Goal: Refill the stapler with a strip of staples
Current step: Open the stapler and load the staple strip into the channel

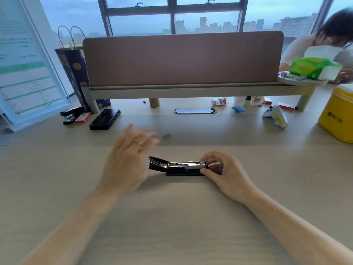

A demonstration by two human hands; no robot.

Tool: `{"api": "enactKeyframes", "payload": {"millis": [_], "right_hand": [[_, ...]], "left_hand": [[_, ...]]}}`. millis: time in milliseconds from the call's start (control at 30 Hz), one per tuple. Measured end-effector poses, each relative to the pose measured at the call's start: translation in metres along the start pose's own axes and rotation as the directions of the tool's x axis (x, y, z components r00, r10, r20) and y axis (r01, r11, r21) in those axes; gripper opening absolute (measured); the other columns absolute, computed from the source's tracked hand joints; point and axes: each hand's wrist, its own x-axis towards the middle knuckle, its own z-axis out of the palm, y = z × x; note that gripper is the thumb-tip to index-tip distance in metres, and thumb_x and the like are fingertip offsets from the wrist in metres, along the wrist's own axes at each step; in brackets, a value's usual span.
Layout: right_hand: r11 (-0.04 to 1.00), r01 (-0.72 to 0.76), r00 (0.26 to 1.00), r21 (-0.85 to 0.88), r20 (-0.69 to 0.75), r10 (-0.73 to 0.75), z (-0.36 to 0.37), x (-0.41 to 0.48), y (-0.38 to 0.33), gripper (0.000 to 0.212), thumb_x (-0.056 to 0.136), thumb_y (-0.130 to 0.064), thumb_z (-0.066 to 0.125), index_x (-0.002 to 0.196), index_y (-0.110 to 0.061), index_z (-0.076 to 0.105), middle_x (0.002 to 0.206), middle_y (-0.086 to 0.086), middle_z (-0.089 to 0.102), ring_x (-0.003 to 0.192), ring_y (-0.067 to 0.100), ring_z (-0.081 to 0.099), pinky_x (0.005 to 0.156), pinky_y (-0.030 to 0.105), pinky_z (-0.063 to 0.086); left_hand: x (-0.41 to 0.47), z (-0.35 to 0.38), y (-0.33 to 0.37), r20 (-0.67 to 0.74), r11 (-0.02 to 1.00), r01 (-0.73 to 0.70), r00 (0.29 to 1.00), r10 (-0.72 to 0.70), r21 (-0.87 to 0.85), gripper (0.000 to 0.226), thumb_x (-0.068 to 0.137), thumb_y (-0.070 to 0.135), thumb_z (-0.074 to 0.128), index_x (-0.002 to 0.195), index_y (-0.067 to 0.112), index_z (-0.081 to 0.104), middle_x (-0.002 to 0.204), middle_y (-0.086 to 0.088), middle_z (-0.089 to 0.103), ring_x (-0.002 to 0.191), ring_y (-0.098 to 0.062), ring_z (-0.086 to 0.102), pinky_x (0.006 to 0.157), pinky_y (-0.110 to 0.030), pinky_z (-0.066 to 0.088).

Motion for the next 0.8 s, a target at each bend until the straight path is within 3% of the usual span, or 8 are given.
{"api": "enactKeyframes", "payload": {"millis": [33,100,133,200,300,467,667,800], "right_hand": [[1.0,-0.002,1.0,-0.005,0.0,0.002,0.0,0.0,0.0,0.023,0.086,-0.011,0.083,0.096,-0.03,0.074,0.096,-0.004,0.079,0.081,0.016,0.077,0.087,0.039,0.063],[1.0,0.0,1.0,-0.008,0.0,0.0,0.0,0.0,0.0,0.023,0.086,-0.01,0.084,0.095,-0.03,0.074,0.094,-0.005,0.079,0.079,0.015,0.076,0.086,0.038,0.062],[1.0,0.003,1.0,-0.007,-0.001,-0.003,0.0,0.0,-0.001,0.024,0.086,-0.009,0.084,0.094,-0.03,0.075,0.092,-0.006,0.079,0.077,0.013,0.076,0.085,0.037,0.062],[1.0,0.007,1.0,-0.003,0.0,-0.007,0.0,-0.002,-0.002,0.026,0.086,-0.009,0.084,0.092,-0.032,0.074,0.091,-0.008,0.079,0.075,0.008,0.075,0.084,0.036,0.062],[1.0,0.008,1.0,0.004,-0.002,-0.008,0.001,0.0,0.001,0.025,0.086,-0.01,0.083,0.093,-0.031,0.074,0.092,-0.006,0.079,0.077,0.014,0.076,0.085,0.037,0.062],[1.0,0.007,1.0,0.03,-0.001,-0.007,0.001,0.001,0.002,0.027,0.086,-0.008,0.083,0.093,-0.032,0.074,0.09,-0.005,0.079,0.078,0.017,0.076,0.085,0.036,0.061],[0.999,0.01,1.0,0.032,0.004,-0.01,0.001,0.001,0.002,0.03,0.086,-0.008,0.083,0.094,-0.035,0.072,0.09,-0.005,0.079,0.075,0.012,0.075,0.085,0.039,0.062],[0.999,0.008,1.0,0.033,0.02,-0.009,-0.001,0.001,0.005,0.026,0.085,-0.013,0.084,0.095,-0.034,0.073,0.093,-0.004,0.079,0.08,0.018,0.076,0.088,0.044,0.063]], "left_hand": [[0.006,-0.003,0.006,0.159,0.993,-0.107,0.982,0.099,0.045,0.042,0.084,0.008,0.056,0.123,0.013,0.071,0.128,-0.004,0.071,0.124,-0.03,0.064,0.117,-0.041,0.033],[0.016,-0.004,0.02,0.443,0.999,-0.041,0.896,0.028,0.019,0.036,0.097,0.03,0.052,0.129,0.022,0.066,0.131,0.002,0.069,0.123,-0.025,0.064,0.108,-0.035,0.039],[0.018,-0.002,0.021,0.499,1.0,0.003,0.867,-0.017,0.029,0.036,0.099,0.04,0.05,0.13,0.026,0.063,0.131,0.005,0.067,0.122,-0.023,0.063,0.102,-0.034,0.043],[0.016,0.006,0.017,0.525,0.999,0.025,0.85,-0.046,0.048,0.036,0.099,0.049,0.05,0.128,0.03,0.062,0.125,0.007,0.067,0.116,-0.023,0.063,0.093,-0.035,0.047],[0.011,0.013,0.01,0.517,0.991,0.122,0.853,-0.079,-0.049,0.031,0.098,0.048,0.055,0.123,0.033,0.064,0.114,0.007,0.069,0.108,-0.022,0.063,0.088,-0.033,0.044],[-0.003,0.022,0.008,0.504,0.914,0.29,0.856,-0.116,-0.282,0.026,0.098,0.042,0.059,0.119,0.03,0.067,0.11,0.01,0.069,0.103,-0.016,0.062,0.093,-0.036,0.049],[-0.006,0.023,0.01,0.483,0.913,0.298,0.865,-0.134,-0.28,0.023,0.098,0.04,0.061,0.118,0.03,0.067,0.109,0.009,0.069,0.102,-0.016,0.063,0.093,-0.038,0.05],[-0.003,0.018,0.011,0.535,0.92,0.296,0.836,-0.121,-0.256,0.025,0.097,0.046,0.061,0.117,0.031,0.065,0.11,0.01,0.065,0.105,-0.016,0.061,0.095,-0.038,0.049]]}}
